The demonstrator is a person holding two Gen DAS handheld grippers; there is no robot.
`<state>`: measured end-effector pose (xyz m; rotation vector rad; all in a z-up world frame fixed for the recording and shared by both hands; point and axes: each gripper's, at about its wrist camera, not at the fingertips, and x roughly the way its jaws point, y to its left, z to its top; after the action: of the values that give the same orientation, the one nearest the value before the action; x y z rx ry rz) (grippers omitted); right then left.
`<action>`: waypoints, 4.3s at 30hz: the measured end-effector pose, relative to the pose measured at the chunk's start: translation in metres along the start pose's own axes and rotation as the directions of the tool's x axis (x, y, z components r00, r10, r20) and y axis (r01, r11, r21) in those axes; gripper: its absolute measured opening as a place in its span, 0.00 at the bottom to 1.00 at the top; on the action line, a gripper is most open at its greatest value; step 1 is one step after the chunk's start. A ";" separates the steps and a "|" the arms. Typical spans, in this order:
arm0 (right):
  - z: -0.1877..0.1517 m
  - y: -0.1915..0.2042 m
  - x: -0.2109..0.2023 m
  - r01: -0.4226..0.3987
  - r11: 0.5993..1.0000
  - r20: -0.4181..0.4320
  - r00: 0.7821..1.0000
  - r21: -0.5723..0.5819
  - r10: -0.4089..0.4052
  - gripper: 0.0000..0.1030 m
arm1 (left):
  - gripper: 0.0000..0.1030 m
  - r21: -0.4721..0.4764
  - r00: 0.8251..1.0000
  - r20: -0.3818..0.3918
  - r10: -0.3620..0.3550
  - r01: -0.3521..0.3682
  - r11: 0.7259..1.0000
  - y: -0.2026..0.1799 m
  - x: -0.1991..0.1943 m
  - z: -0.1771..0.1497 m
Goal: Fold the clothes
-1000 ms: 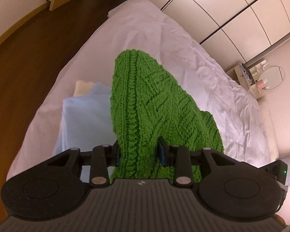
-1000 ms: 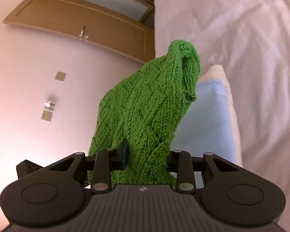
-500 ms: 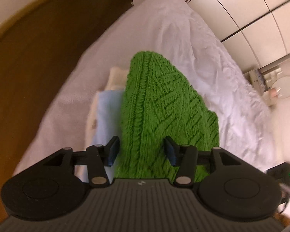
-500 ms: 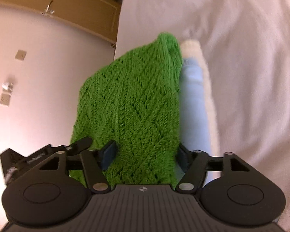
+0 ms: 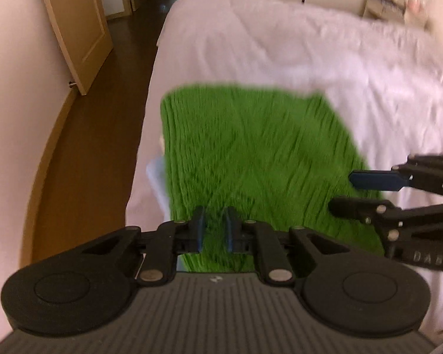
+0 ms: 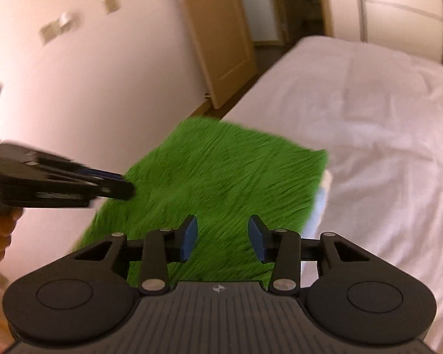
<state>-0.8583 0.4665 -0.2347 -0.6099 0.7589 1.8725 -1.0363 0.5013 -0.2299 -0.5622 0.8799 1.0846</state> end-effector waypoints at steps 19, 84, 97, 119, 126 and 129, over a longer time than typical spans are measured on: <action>-0.040 0.029 -0.028 -0.011 0.980 -0.019 1.000 -0.200 0.007 0.43 | 0.02 -0.123 0.995 0.096 0.003 0.009 0.992 0.006 -0.053 -0.035; -0.035 0.063 0.008 -0.054 0.958 -0.077 0.996 -0.282 0.034 0.40 | 0.23 -0.047 0.994 0.086 -0.072 0.077 0.996 0.006 -0.002 -0.037; 0.055 -0.019 0.007 -0.046 0.998 0.012 0.999 -0.029 0.047 0.41 | 0.17 -0.027 0.978 0.191 -0.087 0.094 0.995 0.036 -0.004 0.031; 0.012 -0.007 -0.006 -0.100 0.994 -0.040 0.994 -0.046 0.098 0.41 | 0.16 -0.010 0.991 0.112 -0.077 0.078 0.997 0.007 -0.030 -0.027; -0.032 0.028 0.000 -0.087 0.972 -0.136 0.989 -0.217 0.058 0.41 | 0.19 -0.100 0.996 0.092 0.002 0.007 0.995 0.001 -0.007 -0.066; -0.037 0.039 0.002 -0.061 0.957 -0.128 0.991 -0.283 0.025 0.41 | 0.19 -0.096 0.996 0.088 0.011 -0.003 0.995 0.000 -0.012 -0.060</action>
<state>-0.8917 0.4279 -0.2521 -0.9058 0.5855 2.0173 -1.0589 0.4494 -0.2533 -0.5865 0.7566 1.1536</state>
